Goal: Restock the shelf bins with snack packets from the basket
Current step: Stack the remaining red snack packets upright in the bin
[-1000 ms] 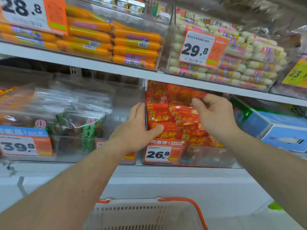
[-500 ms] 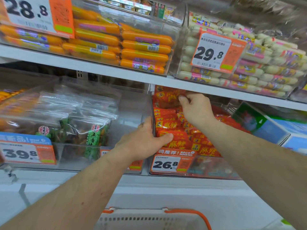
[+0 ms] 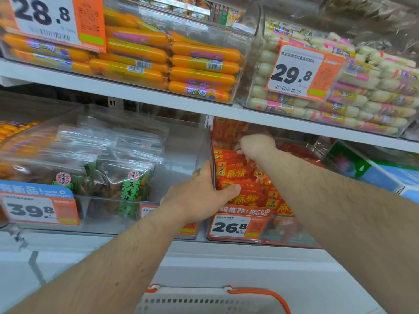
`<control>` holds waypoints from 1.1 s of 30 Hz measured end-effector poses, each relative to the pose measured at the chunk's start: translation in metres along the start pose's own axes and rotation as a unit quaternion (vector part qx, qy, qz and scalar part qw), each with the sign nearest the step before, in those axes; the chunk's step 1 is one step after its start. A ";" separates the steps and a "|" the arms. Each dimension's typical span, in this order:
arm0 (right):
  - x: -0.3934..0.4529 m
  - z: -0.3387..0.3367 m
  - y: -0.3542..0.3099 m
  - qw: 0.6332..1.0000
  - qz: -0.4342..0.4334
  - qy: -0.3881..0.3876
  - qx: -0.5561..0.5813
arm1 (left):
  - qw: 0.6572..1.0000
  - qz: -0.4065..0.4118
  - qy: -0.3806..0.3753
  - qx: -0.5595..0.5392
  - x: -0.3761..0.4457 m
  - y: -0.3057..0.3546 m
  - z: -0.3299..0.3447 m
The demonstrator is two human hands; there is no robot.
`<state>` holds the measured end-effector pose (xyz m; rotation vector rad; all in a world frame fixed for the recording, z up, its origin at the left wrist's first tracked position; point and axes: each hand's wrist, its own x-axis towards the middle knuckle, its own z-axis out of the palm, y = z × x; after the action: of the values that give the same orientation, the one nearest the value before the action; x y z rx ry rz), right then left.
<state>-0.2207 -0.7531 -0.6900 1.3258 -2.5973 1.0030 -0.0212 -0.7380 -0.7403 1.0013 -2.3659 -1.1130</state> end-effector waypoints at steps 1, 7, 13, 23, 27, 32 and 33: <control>0.003 0.001 0.000 1.000 0.000 -0.004 0.001 | 1.000 0.000 0.000 0.003 0.000 0.000 0.000; 0.005 0.005 0.002 0.999 0.012 -0.033 -0.030 | 1.000 0.002 0.001 0.016 -0.003 0.003 -0.002; 0.005 -0.002 0.004 0.996 0.028 -0.054 -0.064 | 1.000 0.004 0.008 0.024 -0.004 0.003 -0.002; -0.096 -0.032 -0.011 0.971 -0.187 0.149 -0.015 | 0.920 0.249 0.294 0.077 -0.037 0.003 -0.001; -0.189 -0.005 0.003 0.904 -0.392 0.131 0.111 | 0.906 0.338 0.194 0.167 -0.091 -0.032 0.031; -0.262 0.073 0.041 0.954 -0.263 -0.046 0.140 | 0.955 0.084 -0.141 0.248 -0.129 -0.099 0.047; -0.274 0.090 0.047 0.961 -0.225 -0.106 0.124 | 0.950 0.053 -0.166 0.258 -0.132 -0.108 0.050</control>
<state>-0.0624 -0.5915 -0.8758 2.0678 -2.1782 1.1777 0.0914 -0.6642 -0.8561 0.8719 -3.0425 -0.6696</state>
